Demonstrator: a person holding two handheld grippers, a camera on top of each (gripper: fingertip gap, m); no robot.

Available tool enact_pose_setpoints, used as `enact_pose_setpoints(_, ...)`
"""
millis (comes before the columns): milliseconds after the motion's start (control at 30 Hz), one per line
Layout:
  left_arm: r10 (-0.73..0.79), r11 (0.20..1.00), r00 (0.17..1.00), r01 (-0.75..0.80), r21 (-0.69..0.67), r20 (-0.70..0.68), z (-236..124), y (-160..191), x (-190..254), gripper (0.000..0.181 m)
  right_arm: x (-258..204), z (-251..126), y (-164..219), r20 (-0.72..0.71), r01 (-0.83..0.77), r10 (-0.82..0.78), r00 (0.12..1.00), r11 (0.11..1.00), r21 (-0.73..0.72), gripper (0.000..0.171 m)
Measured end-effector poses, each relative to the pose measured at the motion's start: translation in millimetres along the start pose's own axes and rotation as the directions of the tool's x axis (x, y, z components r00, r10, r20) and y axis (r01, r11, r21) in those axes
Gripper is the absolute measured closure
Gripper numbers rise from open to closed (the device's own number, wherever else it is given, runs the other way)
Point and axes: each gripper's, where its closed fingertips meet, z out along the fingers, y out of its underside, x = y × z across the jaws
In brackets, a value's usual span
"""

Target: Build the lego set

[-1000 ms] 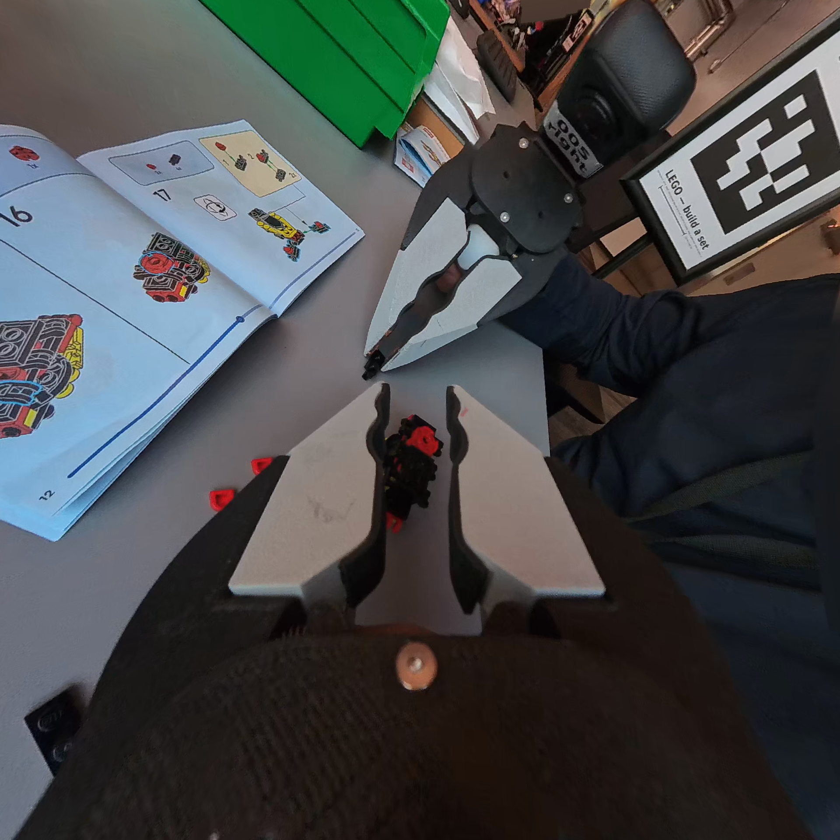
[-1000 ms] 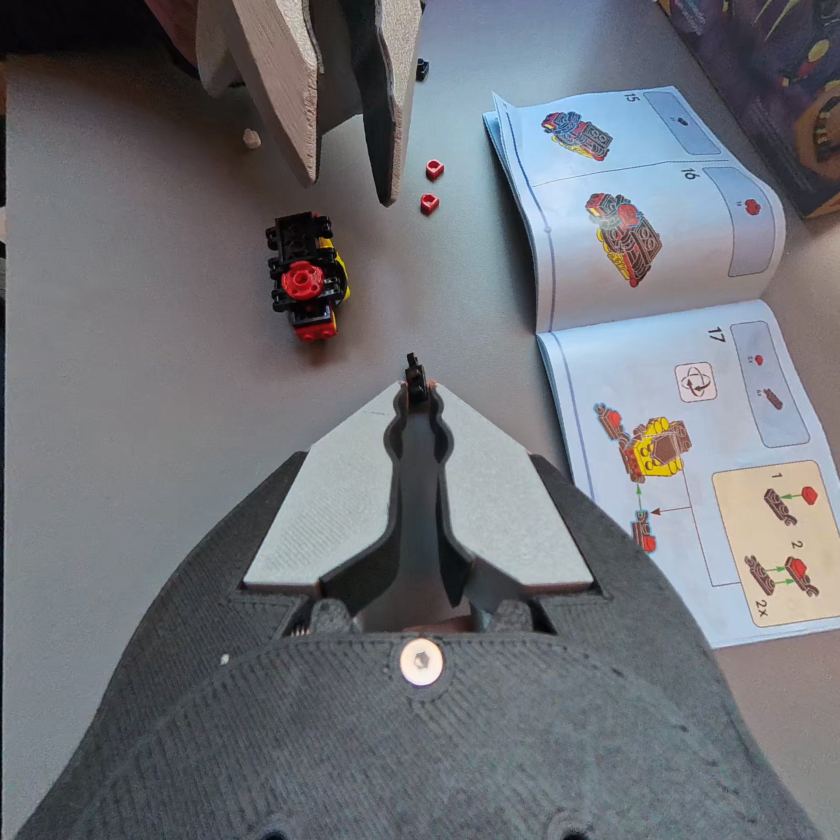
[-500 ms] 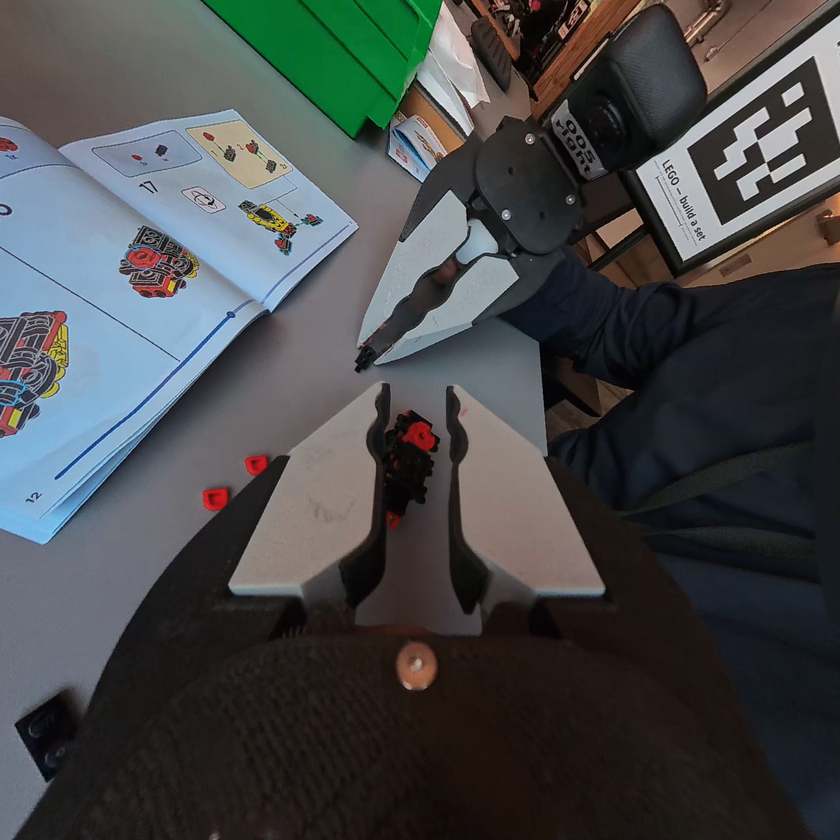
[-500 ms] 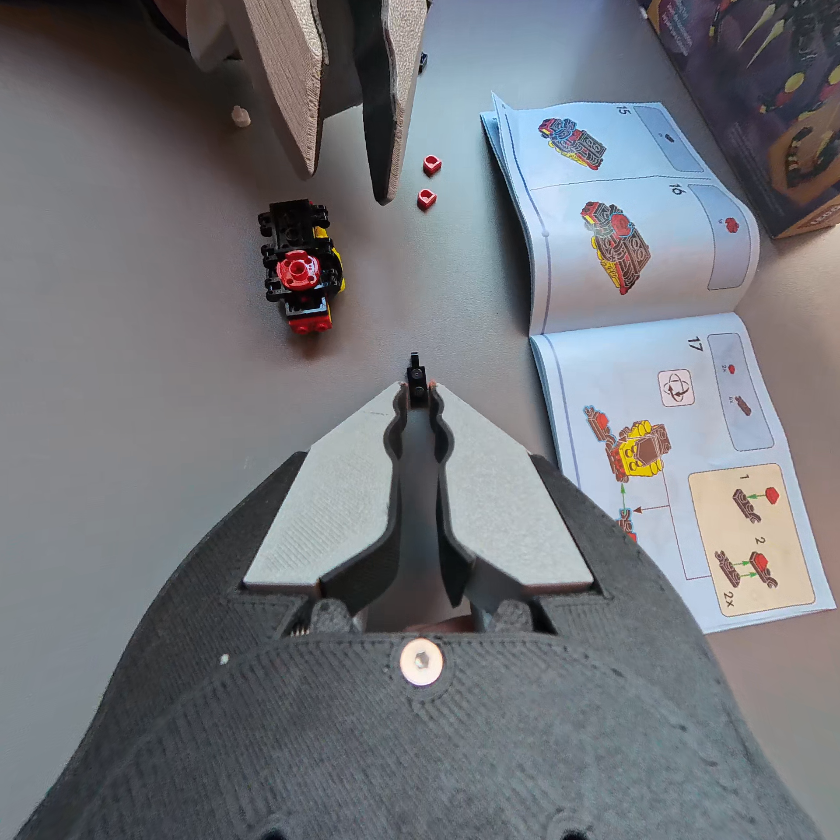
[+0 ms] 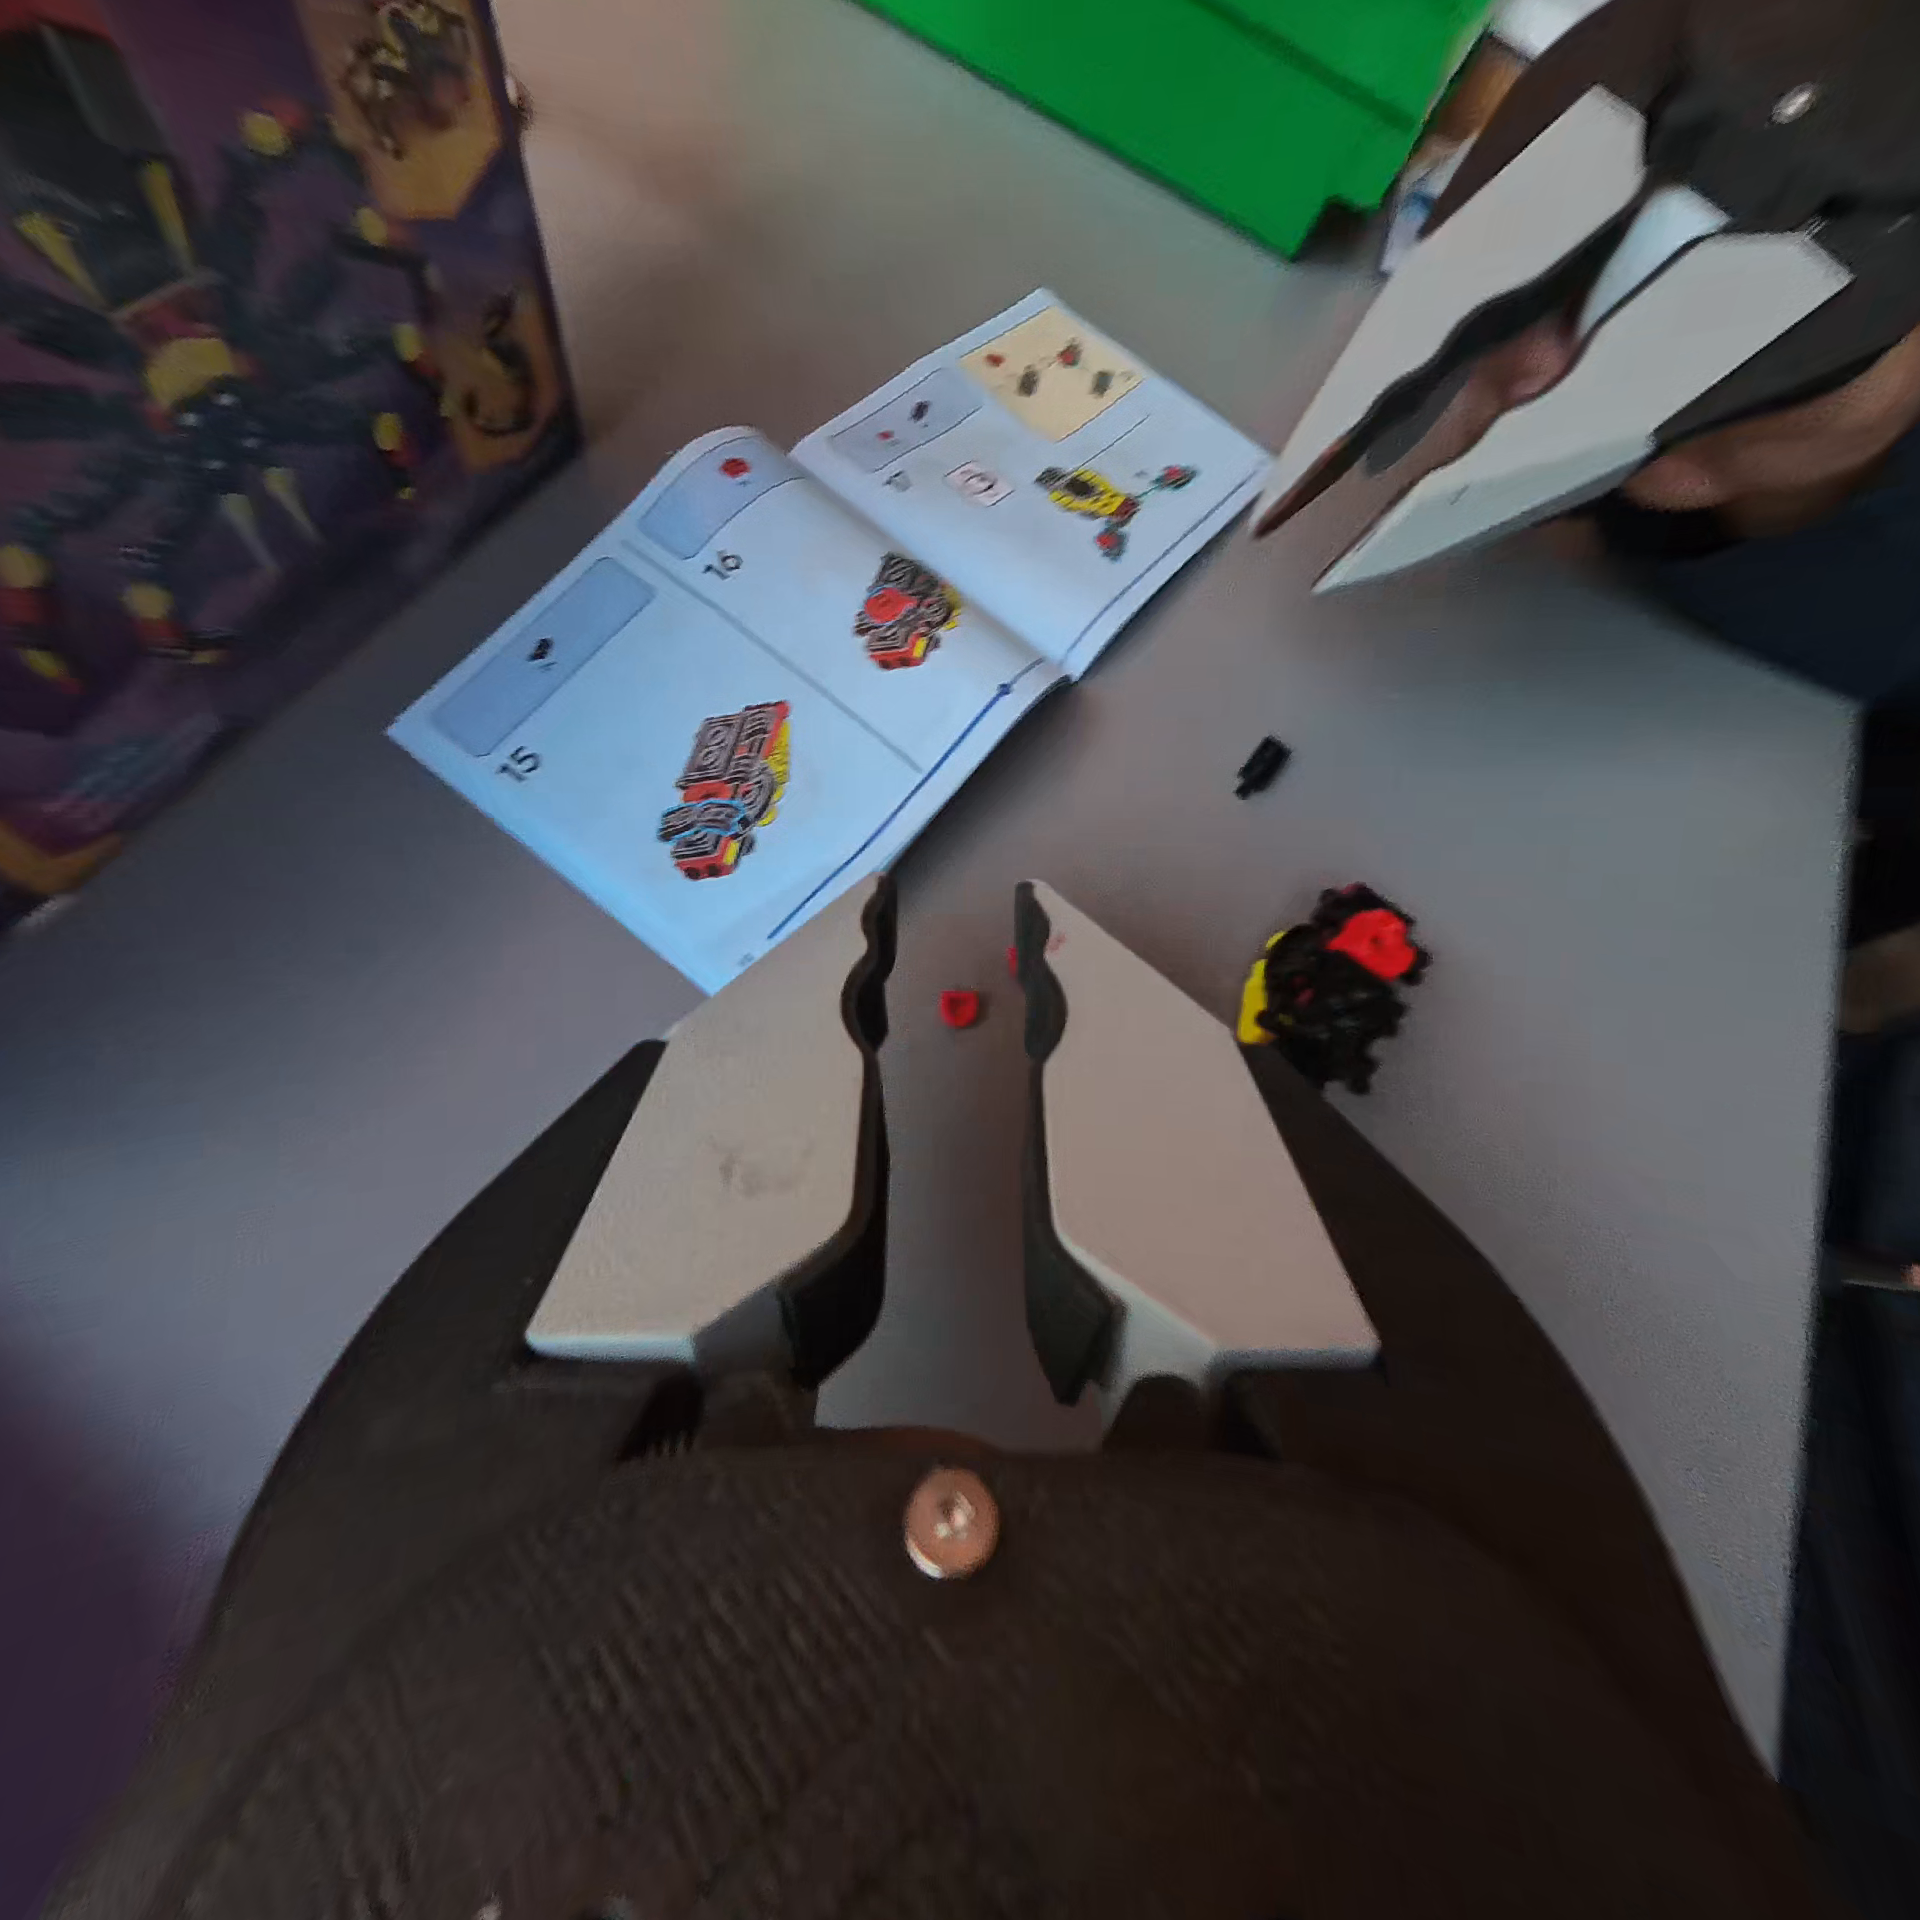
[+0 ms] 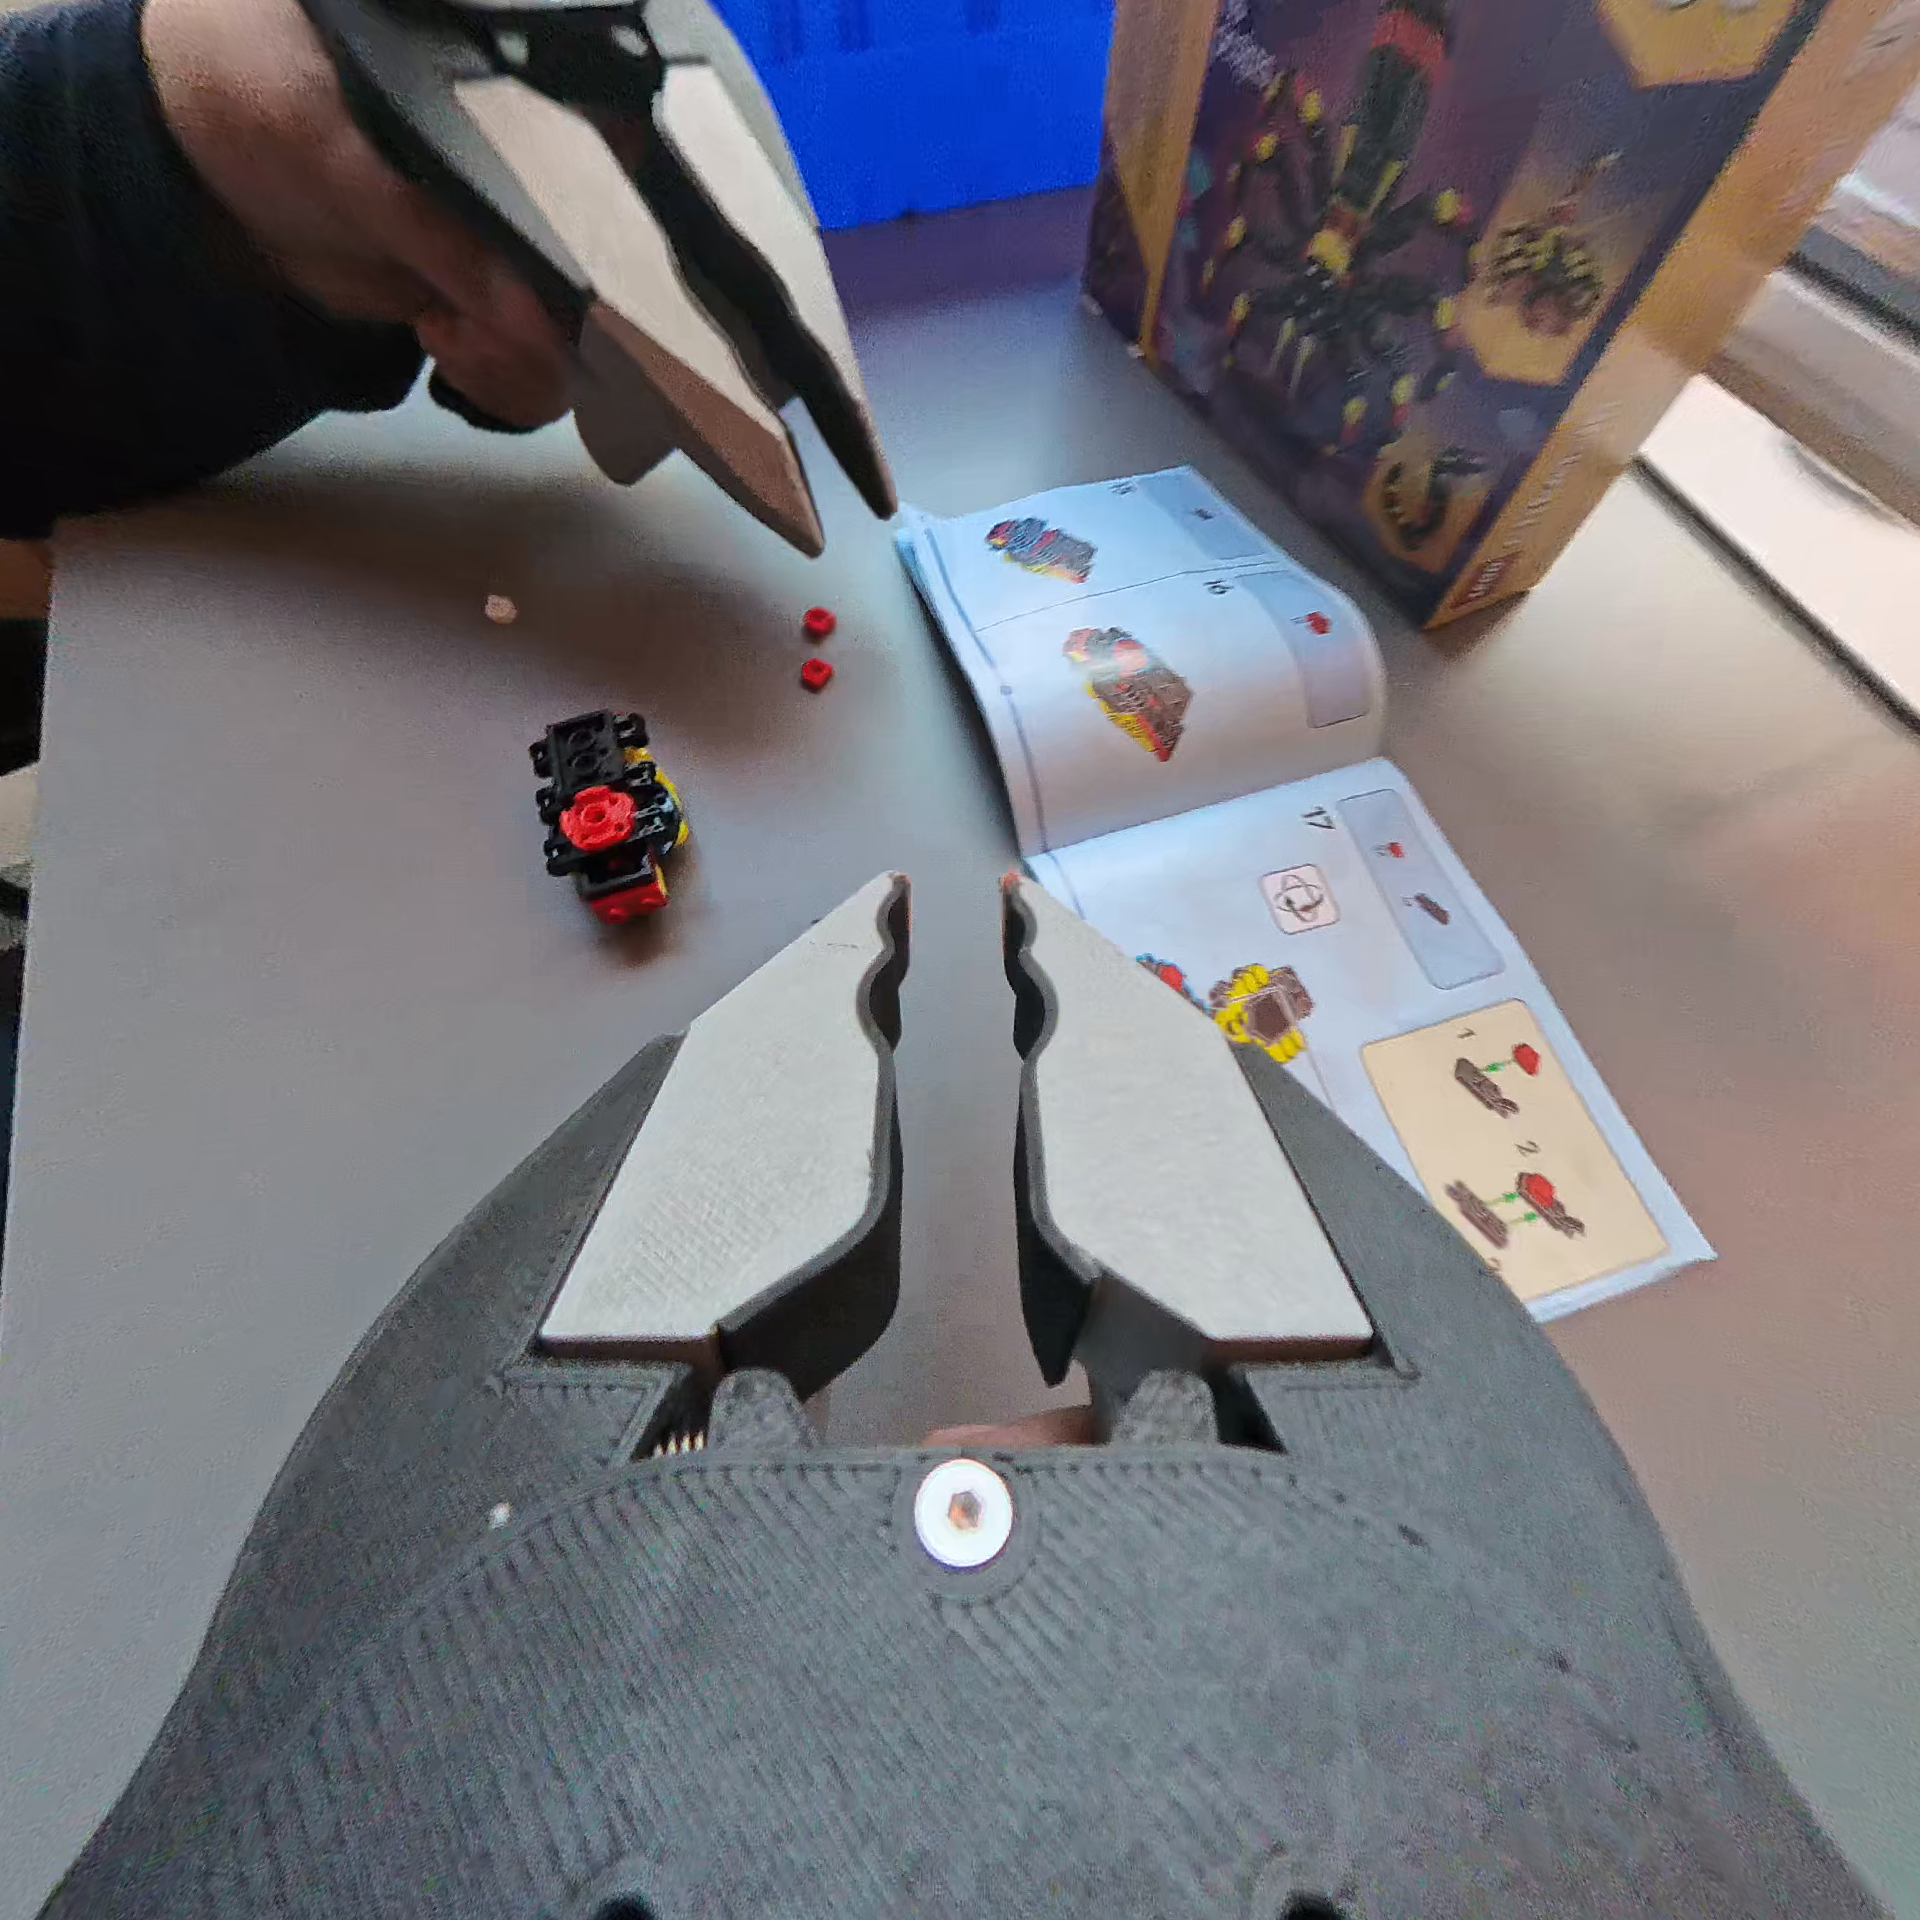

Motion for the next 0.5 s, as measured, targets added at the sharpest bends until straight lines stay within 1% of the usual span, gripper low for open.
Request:
enact_pose_setpoints(67, 0.036, 0.999, 0.998, -0.035, -0.029, 0.042, 0, 4, -5, 0.161, 4, -3, -3, -0.017, -0.012, 0.012, 1.0, 1.0, 0.02, 0.157)
enact_pose_setpoints(267, 0.115, 0.99, 0.993, -0.117, -0.083, -0.03, 7, 15, 11, 0.161, 3, -3, -4, -0.015, -0.003, 0.003, 1.0, 1.0, 0.025, 0.157)
enact_pose_setpoints(400, 0.177, 0.975, 0.984, -0.178, -0.135, -0.016, 15, 25, 14, 0.163, 0, -2, -4, -0.009, 0.004, -0.004, 1.0, 1.0, 0.021, 0.157)
enact_pose_setpoints(500, 0.195, 0.968, 0.981, -0.196, -0.159, -0.022, 20, 30, 17, 0.164, -1, -1, -4, -0.005, 0.006, -0.006, 1.0, 1.0, 0.021, 0.157)
